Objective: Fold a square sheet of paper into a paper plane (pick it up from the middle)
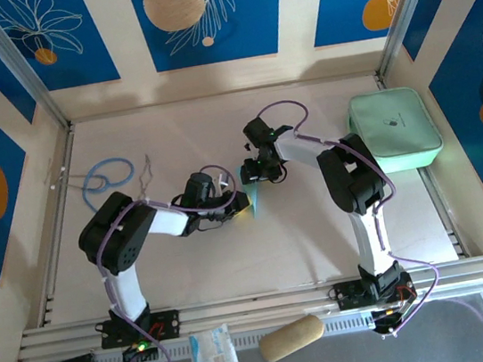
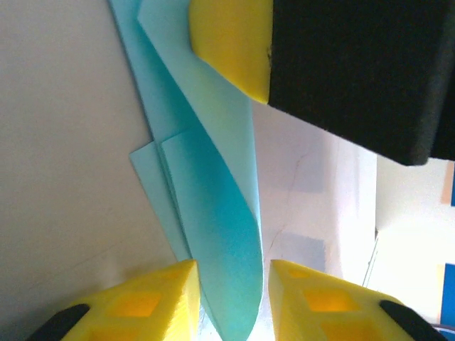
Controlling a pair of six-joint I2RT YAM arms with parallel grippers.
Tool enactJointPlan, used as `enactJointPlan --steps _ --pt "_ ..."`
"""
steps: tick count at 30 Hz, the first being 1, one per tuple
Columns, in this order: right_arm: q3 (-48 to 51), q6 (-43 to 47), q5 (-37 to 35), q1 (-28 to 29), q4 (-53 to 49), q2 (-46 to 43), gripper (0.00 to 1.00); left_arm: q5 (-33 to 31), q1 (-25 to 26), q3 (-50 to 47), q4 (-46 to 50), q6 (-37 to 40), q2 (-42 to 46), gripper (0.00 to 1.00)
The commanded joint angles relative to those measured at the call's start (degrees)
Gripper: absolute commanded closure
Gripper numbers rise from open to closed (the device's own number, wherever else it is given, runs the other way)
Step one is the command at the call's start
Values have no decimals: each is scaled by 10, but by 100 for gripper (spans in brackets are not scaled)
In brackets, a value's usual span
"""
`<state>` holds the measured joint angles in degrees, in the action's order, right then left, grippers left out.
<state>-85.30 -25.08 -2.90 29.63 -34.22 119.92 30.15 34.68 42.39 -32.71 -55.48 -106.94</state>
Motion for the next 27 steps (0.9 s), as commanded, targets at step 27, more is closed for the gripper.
enactJointPlan --steps 27 --pt "10 -83 -15 13 -71 70 44 -108 34 33 115 7 54 66"
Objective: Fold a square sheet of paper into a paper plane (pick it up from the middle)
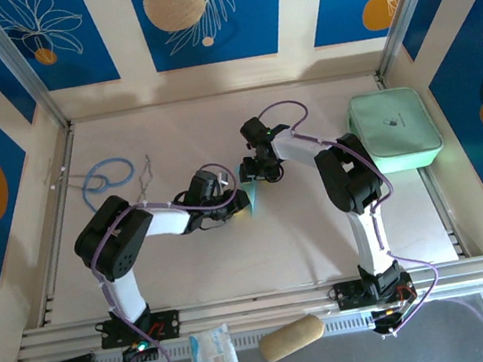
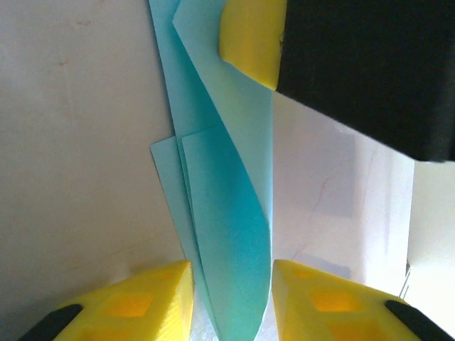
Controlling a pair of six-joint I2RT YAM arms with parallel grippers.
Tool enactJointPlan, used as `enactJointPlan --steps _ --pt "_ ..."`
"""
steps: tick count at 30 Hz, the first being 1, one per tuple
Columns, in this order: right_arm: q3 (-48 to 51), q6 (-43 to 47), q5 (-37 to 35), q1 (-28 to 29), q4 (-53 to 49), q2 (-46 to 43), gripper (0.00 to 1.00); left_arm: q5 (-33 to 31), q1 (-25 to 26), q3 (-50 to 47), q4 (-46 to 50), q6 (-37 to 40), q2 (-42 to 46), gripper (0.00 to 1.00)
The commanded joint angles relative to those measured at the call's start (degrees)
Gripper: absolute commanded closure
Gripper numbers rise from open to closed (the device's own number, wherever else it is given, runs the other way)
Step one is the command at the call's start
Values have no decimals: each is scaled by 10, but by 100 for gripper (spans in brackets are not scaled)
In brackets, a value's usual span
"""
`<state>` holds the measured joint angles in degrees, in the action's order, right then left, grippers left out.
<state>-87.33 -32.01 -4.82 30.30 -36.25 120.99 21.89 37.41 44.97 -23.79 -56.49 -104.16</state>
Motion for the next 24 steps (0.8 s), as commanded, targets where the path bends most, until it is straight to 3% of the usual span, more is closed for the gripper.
enactJointPlan --steps 1,24 --pt "31 -14 4 5 -51 59 44 -28 7 10 29 18 30 67" --pt "37 -22 13 -1 -48 60 45 -23 26 78 80 31 -51 65"
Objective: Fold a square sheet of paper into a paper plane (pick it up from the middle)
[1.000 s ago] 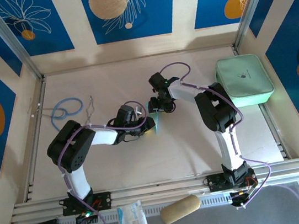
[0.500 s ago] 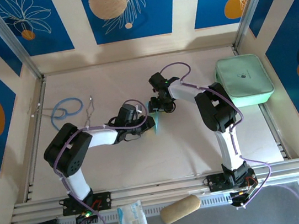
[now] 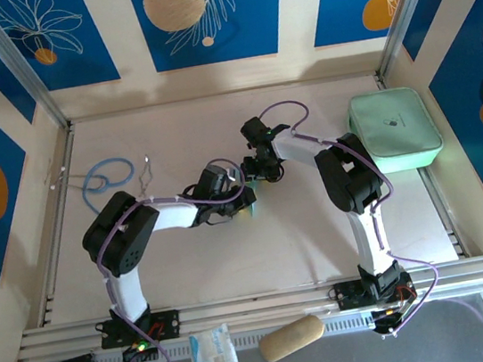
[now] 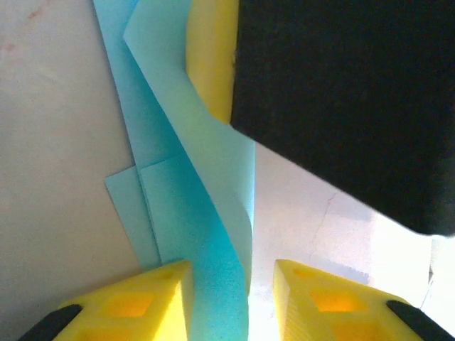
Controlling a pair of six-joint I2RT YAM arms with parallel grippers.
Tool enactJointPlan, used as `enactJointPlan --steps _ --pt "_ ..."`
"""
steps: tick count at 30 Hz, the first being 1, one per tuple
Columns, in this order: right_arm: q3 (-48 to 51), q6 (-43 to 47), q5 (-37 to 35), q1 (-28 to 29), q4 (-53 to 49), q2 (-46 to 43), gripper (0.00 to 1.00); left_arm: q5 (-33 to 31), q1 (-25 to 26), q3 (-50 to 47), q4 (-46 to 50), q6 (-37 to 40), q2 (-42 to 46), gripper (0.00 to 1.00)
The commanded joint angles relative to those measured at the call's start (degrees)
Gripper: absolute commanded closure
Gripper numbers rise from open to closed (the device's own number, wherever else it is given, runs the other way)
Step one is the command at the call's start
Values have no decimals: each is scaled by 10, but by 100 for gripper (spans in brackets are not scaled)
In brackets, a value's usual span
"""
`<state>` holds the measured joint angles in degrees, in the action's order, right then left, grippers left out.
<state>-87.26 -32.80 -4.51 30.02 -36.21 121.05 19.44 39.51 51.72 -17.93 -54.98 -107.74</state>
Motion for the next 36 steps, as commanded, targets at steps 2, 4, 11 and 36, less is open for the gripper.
enactJointPlan --steps 2,4,11,36 --pt "37 -14 11 0 -48 59 45 -4 5 5 25 18 -17 67" --pt "36 -14 12 -1 -48 59 45 -8 4 -1 25 17 -18 69" --pt "34 -5 26 -7 -49 52 45 -13 -3 -33 12 3 -18 77" --pt "97 110 158 -64 41 -26 44 30 -27 -87 -85 -55 -47 92"
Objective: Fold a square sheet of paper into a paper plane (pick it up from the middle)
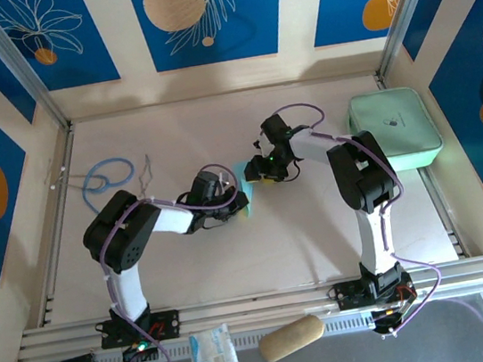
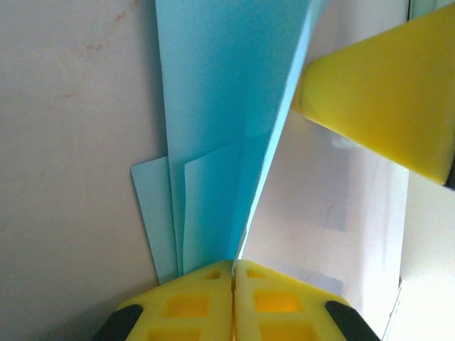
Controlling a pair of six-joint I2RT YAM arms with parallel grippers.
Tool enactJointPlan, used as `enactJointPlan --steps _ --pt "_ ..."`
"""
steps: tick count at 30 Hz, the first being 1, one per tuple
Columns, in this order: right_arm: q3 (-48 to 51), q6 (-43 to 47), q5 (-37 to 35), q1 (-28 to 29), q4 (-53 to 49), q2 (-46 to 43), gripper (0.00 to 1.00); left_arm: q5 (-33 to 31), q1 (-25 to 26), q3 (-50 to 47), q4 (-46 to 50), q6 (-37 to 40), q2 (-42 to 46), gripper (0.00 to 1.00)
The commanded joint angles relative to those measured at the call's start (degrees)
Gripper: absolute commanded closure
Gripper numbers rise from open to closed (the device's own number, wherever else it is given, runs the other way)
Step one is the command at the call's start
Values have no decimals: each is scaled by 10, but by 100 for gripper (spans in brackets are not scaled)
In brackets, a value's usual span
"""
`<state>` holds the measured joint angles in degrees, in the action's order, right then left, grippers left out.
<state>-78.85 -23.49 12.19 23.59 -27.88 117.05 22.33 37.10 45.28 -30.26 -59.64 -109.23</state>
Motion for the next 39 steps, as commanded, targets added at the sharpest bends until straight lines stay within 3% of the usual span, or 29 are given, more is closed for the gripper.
enactJointPlan --steps 1,17,28,39 --pt "13 17 -11 2 -42 17 44 4 -4 -23 33 -11 -33 92" --pt "-80 -10 -163 75 -126 109 44 12 -11 -37 6 -28 -40 93" --pt "-130 -54 -244 93 -202 148 40 16 -17 -53 -29 -52 -37 92" --pt "-161 -81 -268 99 -240 166 38 18 -18 -50 -7 -52 22 84"
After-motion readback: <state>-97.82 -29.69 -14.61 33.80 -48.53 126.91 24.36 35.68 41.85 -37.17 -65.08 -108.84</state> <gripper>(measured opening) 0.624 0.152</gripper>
